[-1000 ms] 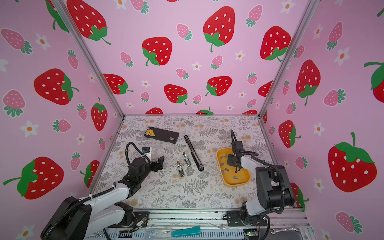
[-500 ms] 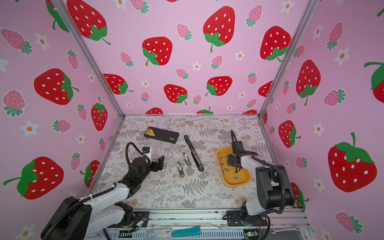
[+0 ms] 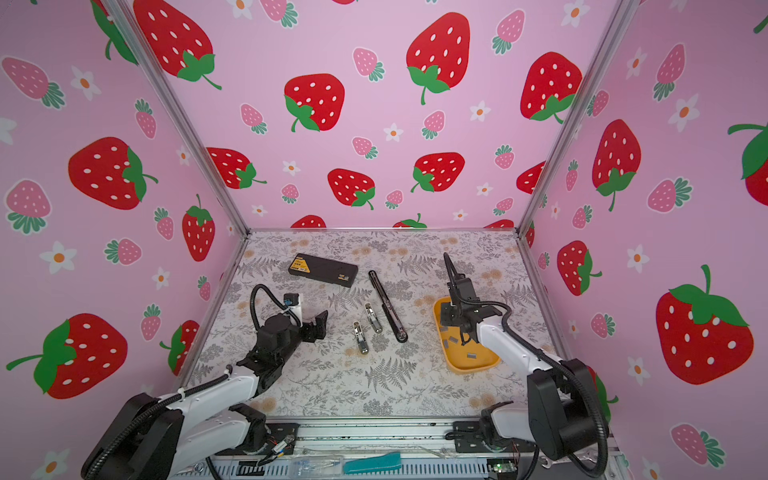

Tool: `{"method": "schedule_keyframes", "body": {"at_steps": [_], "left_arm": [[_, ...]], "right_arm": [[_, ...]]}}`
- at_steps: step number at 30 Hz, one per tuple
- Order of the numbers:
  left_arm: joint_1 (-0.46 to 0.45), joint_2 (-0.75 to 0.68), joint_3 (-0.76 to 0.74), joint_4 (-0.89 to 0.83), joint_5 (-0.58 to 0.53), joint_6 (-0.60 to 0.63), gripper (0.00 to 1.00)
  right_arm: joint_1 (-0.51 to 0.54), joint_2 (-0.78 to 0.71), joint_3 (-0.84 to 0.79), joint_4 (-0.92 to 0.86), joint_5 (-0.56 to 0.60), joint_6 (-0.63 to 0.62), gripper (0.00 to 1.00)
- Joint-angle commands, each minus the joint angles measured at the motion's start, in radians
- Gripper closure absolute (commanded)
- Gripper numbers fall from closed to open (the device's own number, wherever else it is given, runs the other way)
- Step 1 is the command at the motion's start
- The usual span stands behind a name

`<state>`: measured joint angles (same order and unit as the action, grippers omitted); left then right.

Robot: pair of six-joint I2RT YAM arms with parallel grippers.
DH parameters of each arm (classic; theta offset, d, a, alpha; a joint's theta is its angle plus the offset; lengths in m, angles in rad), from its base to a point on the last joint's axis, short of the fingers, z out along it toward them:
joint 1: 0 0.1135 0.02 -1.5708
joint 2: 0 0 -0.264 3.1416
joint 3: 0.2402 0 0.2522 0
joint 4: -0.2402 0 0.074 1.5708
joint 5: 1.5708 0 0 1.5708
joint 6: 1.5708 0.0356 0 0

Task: Load the staples into the stapler
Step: 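Carry the staple strip in the right gripper to the cream staplers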

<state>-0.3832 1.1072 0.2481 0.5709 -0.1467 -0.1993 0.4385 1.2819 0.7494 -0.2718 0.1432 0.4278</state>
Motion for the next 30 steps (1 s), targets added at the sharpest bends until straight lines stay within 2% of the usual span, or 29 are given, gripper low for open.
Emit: {"method": "schedule_keyframes", "body": {"at_steps": [1,8,12,17,21,27,30], "left_arm": [[0.006,-0.035,-0.007,0.027,-0.008,-0.009,0.03],[0.006,-0.103,-0.047,0.023,0.063,-0.012,0.03],[0.005,-0.148,-0.075,0.036,0.067,-0.017,0.03],[0.005,-0.187,-0.097,0.037,0.093,-0.025,0.04],[0.003,-0.213,-0.111,0.035,0.140,-0.025,0.05],[0.001,-0.217,-0.120,0.053,0.226,-0.007,0.09],[0.001,-0.234,-0.126,0.048,0.207,-0.012,0.08]], "right_arm": [[0.046,-0.074,0.013,0.006,0.081,0.022,0.95],[0.200,-0.259,-0.020,0.079,0.150,0.116,0.96],[0.322,-0.295,-0.064,0.232,0.163,0.161,0.96],[0.468,-0.233,-0.104,0.455,0.152,0.127,0.96],[0.580,-0.141,-0.110,0.554,0.211,0.081,0.97],[0.652,-0.028,-0.243,0.817,0.173,0.090,0.97],[0.654,0.051,-0.290,0.948,0.141,0.109,0.97]]}}
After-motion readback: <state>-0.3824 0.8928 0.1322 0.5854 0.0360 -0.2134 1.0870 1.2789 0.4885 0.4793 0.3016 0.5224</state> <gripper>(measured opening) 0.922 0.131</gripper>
